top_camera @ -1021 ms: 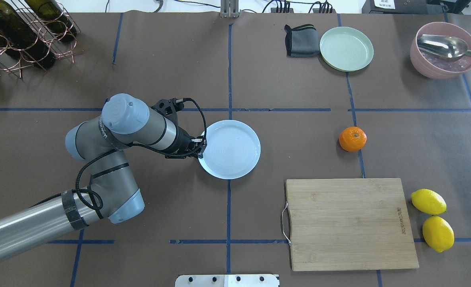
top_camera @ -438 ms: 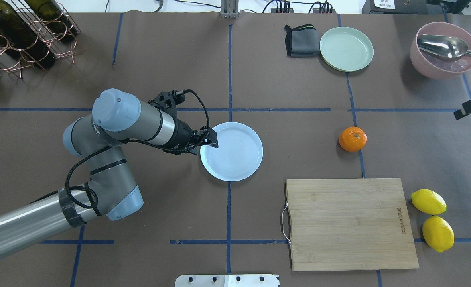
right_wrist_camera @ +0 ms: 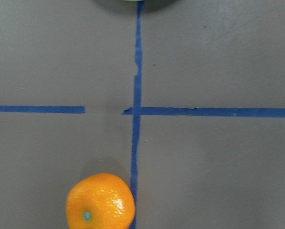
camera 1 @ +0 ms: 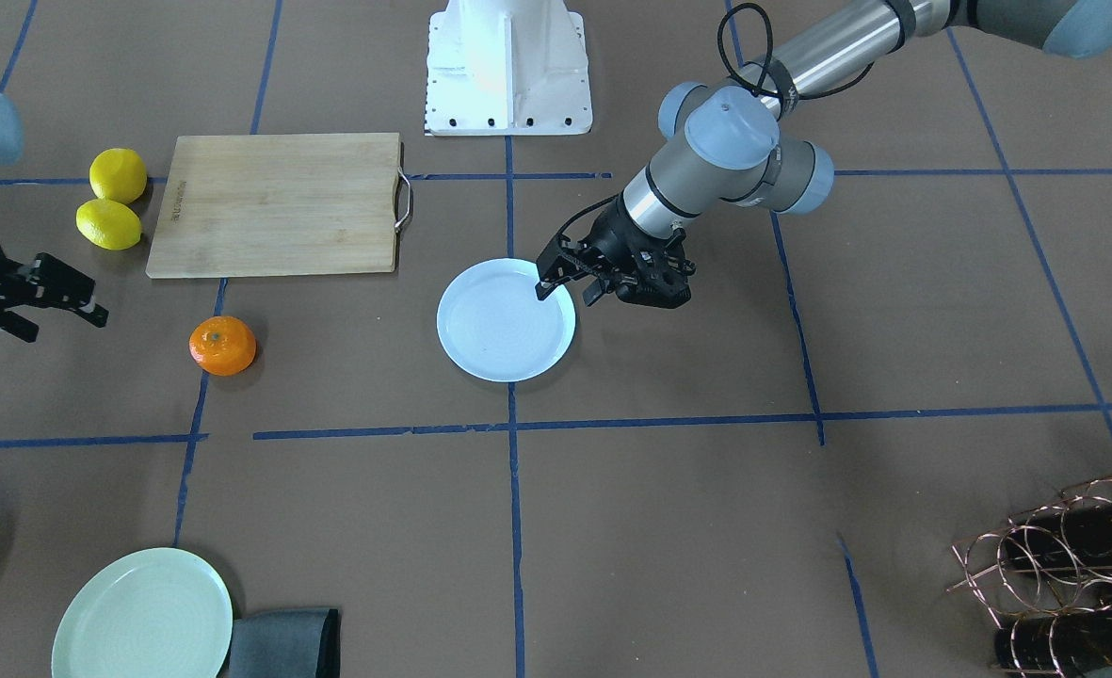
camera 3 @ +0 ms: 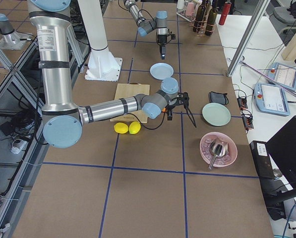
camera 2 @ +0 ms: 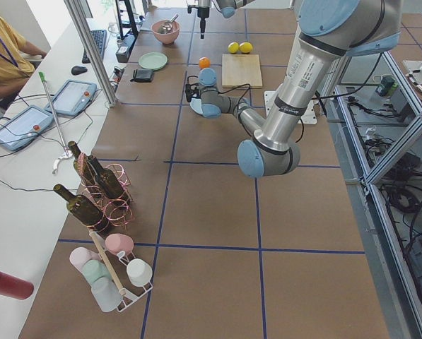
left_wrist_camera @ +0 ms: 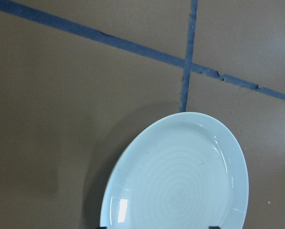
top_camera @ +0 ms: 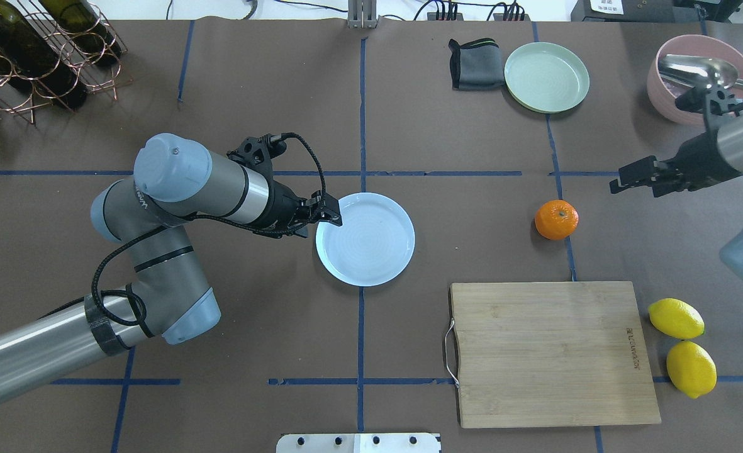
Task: Pick orange to plate
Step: 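Grasp the orange with the right gripper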
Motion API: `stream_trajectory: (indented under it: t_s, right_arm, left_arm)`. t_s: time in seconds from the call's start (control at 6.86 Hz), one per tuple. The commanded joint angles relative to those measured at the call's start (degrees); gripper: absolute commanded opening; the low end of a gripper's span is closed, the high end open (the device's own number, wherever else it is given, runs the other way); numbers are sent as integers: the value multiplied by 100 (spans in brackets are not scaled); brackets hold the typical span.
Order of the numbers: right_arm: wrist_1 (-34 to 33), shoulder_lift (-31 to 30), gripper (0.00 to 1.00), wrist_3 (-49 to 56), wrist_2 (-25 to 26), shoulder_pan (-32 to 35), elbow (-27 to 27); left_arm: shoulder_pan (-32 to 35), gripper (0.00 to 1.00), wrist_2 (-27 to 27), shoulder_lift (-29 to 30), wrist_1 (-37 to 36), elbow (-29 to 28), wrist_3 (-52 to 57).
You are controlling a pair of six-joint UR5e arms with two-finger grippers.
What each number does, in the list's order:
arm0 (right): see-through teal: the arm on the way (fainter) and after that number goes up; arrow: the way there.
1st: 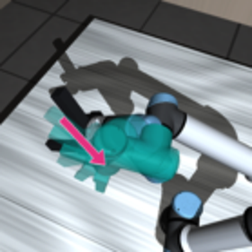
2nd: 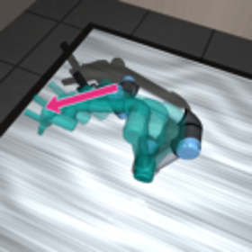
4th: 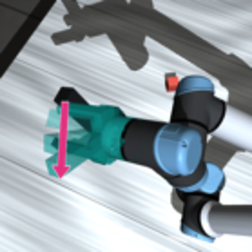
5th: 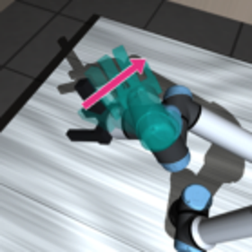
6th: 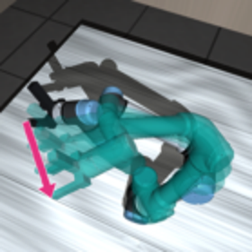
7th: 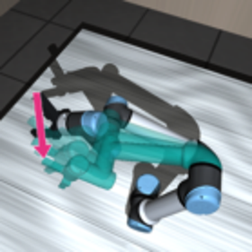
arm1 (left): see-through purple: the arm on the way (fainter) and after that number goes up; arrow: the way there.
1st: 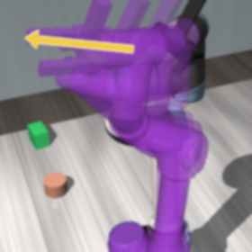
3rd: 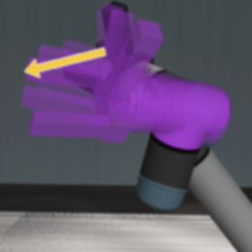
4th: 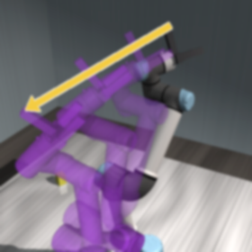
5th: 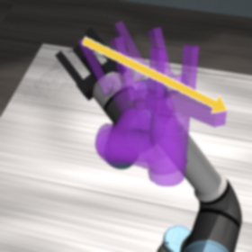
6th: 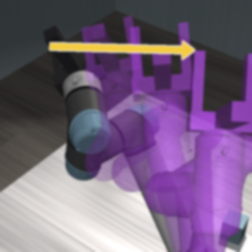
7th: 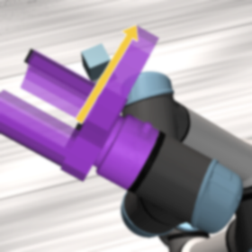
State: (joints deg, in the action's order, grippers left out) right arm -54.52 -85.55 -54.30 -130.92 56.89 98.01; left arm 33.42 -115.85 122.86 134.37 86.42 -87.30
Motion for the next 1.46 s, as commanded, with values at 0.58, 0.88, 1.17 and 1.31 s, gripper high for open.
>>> stream_trajectory:
  t_s: [0.58,0.88,1.17,1.31]
  right_arm:
    - [-393,346,100,-652,1165,-1302,-9]
    - [-637,425,100,-634,1602,-1548,-18]
    - [-964,548,100,-564,1701,-1567,-27]
    - [-973,540,100,-555,1806,-1567,-44]
  left_arm:
    - [-20,77,80,-16,10,-55,3]
    - [-20,77,80,-16,10,-55,3]
    - [-20,77,89,-25,10,-55,3]
    - [-20,77,89,-25,10,-55,3]
